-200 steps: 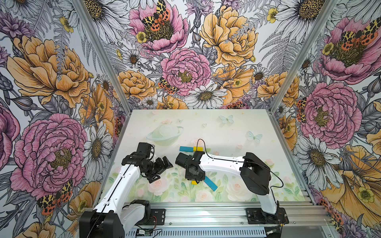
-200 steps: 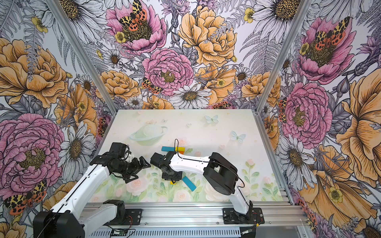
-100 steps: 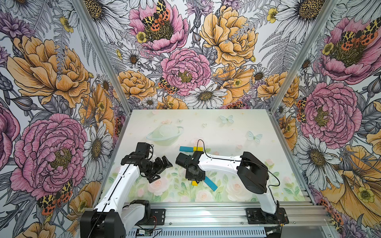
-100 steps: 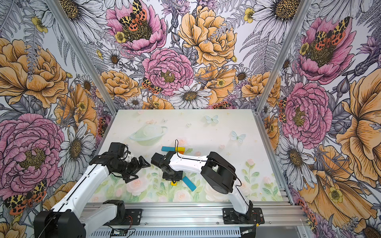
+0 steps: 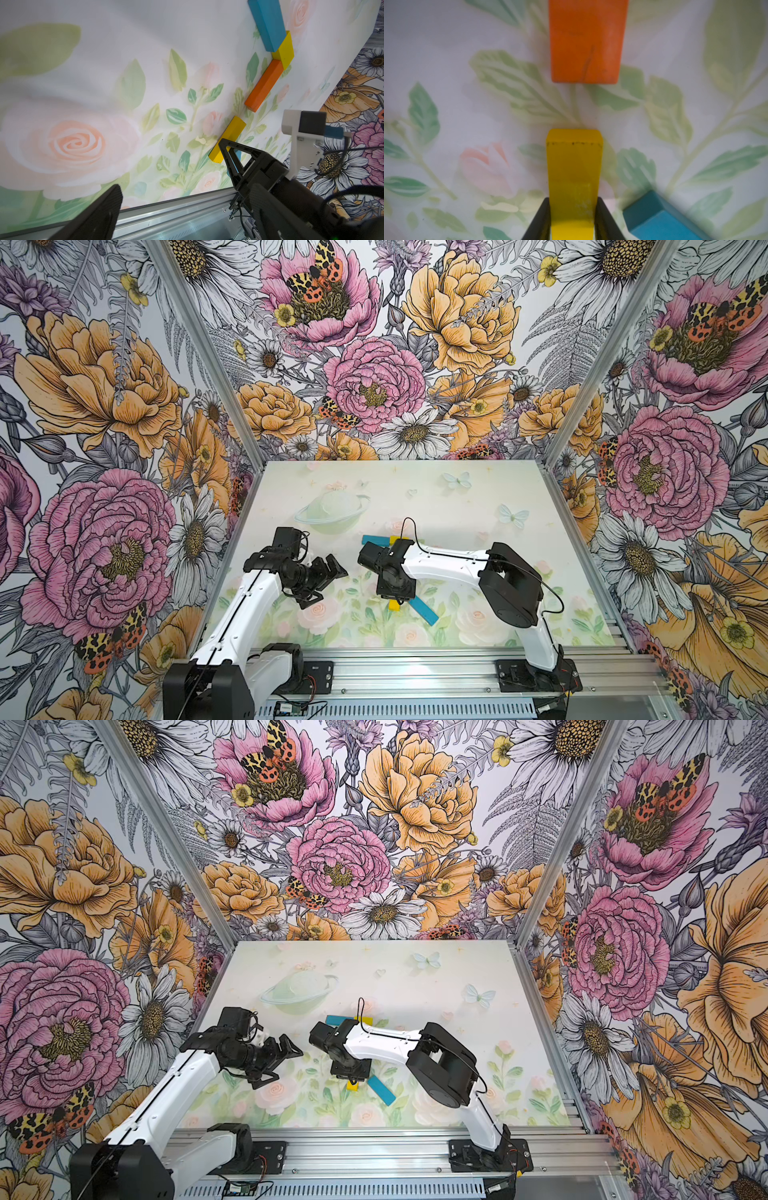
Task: Assemble the number 7 with building blocks
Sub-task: Assemble the building block at the center of the board.
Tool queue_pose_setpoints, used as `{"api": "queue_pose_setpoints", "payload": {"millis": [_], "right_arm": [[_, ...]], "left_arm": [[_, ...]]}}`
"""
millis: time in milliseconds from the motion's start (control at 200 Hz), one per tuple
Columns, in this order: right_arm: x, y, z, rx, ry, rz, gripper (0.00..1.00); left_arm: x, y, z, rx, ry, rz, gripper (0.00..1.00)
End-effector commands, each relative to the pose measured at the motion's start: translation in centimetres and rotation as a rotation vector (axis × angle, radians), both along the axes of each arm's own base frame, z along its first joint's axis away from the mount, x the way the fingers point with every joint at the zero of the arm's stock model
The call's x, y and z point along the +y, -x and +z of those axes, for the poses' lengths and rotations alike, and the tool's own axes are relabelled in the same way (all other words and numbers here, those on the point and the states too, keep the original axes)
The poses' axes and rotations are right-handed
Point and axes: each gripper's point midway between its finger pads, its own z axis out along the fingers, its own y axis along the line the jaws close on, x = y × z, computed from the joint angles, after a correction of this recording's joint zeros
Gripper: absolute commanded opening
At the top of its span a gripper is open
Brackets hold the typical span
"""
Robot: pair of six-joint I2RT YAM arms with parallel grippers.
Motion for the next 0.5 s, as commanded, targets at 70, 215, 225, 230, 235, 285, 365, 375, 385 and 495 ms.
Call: {"api": "queue_pose_setpoints", "payload": {"millis": [70, 215, 225, 230, 235, 285, 365, 375, 385, 495], "right_arm": [[-0.07, -0.96, -0.36, -0.008, 0.003, -0.016, 0.24], [-0.28, -1.11, -0.57, 0.0, 0.005, -0.015, 0.24], [-0.28, -1.12, -0.56, 0.001, 0.005, -0.014, 0.24], [-0.29, -1.14, -0.55, 0.0, 0.005, -0.015, 0.24], [-0.3, -1.16, -0.54, 0.0, 0.005, -0.016, 0.24], [-0.26, -1.26, -0.56, -0.001, 0.004, -0.015, 0.24], [-0.26, -1.55, -0.62, 0.0, 0.003, -0.013, 0.24], [-0.27, -1.59, -0.62, 0.0, 0.003, -0.013, 0.24], [-0.28, -1.6, -0.64, 0.0, 0.003, -0.013, 0.24], [-0.15, -1.66, -0.84, 0.006, 0.002, -0.011, 0.24]], "left_arm": [[-0.1, -0.68, 0.96, -0.034, 0.022, -0.011, 0.99], [-0.09, -0.67, 0.97, -0.034, 0.024, -0.01, 0.99], [-0.08, -0.67, 0.97, -0.033, 0.023, -0.01, 0.99], [-0.08, -0.68, 0.97, -0.034, 0.023, -0.01, 0.99], [-0.08, -0.69, 0.97, -0.034, 0.023, -0.01, 0.99], [-0.07, -0.69, 0.94, -0.033, 0.024, -0.01, 0.99], [-0.1, -0.67, 0.94, -0.032, 0.025, -0.01, 0.99], [-0.09, -0.67, 0.93, -0.032, 0.025, -0.009, 0.99], [-0.08, -0.69, 0.94, -0.032, 0.024, -0.009, 0.99], [-0.06, -0.69, 0.9, -0.031, 0.024, -0.008, 0.99]]}}
